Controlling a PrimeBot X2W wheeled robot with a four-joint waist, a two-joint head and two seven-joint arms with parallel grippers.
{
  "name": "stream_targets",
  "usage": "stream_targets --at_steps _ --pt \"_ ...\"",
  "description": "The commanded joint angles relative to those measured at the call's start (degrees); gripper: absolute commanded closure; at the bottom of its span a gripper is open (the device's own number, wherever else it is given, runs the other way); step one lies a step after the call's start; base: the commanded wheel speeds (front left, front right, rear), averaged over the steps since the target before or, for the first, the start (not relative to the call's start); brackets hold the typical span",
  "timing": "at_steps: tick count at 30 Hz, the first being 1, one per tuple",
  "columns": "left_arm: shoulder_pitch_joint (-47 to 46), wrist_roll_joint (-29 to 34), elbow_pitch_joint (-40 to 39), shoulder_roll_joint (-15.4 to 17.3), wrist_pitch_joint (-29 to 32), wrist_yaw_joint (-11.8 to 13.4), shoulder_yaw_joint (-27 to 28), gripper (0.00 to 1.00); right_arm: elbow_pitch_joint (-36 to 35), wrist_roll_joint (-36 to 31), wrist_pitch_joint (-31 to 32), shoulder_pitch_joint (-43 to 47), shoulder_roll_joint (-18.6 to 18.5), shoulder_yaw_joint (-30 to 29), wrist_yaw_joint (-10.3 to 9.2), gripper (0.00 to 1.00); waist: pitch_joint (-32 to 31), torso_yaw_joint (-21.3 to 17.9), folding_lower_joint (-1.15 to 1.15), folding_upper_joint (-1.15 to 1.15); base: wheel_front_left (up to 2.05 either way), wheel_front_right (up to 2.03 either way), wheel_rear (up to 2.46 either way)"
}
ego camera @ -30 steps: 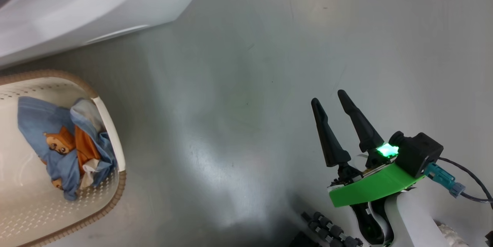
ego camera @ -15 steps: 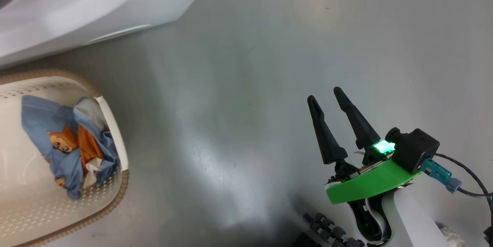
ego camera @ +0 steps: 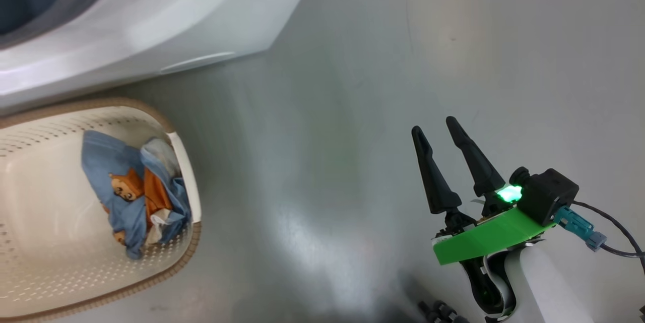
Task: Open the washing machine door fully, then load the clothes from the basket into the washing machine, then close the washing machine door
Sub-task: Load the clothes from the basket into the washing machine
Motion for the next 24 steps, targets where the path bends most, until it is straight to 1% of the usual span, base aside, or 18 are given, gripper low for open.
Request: stream_targets --at_steps 1,9,16,20,24 --pt "1.3 -0.6 -0.9 2.3 -0.1 0.2 0.7 0.00 -0.7 -0.8 -0.3 0.8 -0.1 0.8 0.09 0.00 -1.7 1.3 0.00 0.00 0.00 0.00 0.00" --pt "4.8 -1.5 -2.3 0.7 -0.1 -0.1 0.1 0.00 0.3 -1.2 -0.3 0.9 -0.1 0.6 0.09 0.00 -5.1 2.9 0.00 0.00 0.00 0.00 0.00" --pt "12.0 -3.2 -6.6 0.0 -0.1 -0.1 0.6 0.00 0.8 -1.5 -0.3 1.8 -0.1 0.3 0.09 0.00 -8.6 4.2 0.00 0.00 0.00 0.00 0.00" --pt "16.8 -3.8 -9.9 0.0 -0.1 0.3 0.8 0.00 1.0 -2.2 -0.3 2.1 -0.1 0.3 0.09 0.00 -10.3 4.6 0.00 0.00 0.00 0.00 0.00" --pt "22.5 -5.2 -14.0 -0.4 -0.1 1.5 1.9 0.00 1.0 -2.6 -0.3 2.6 -0.1 0.1 0.09 0.00 -11.7 5.0 0.00 0.00 0.00 0.00 0.00"
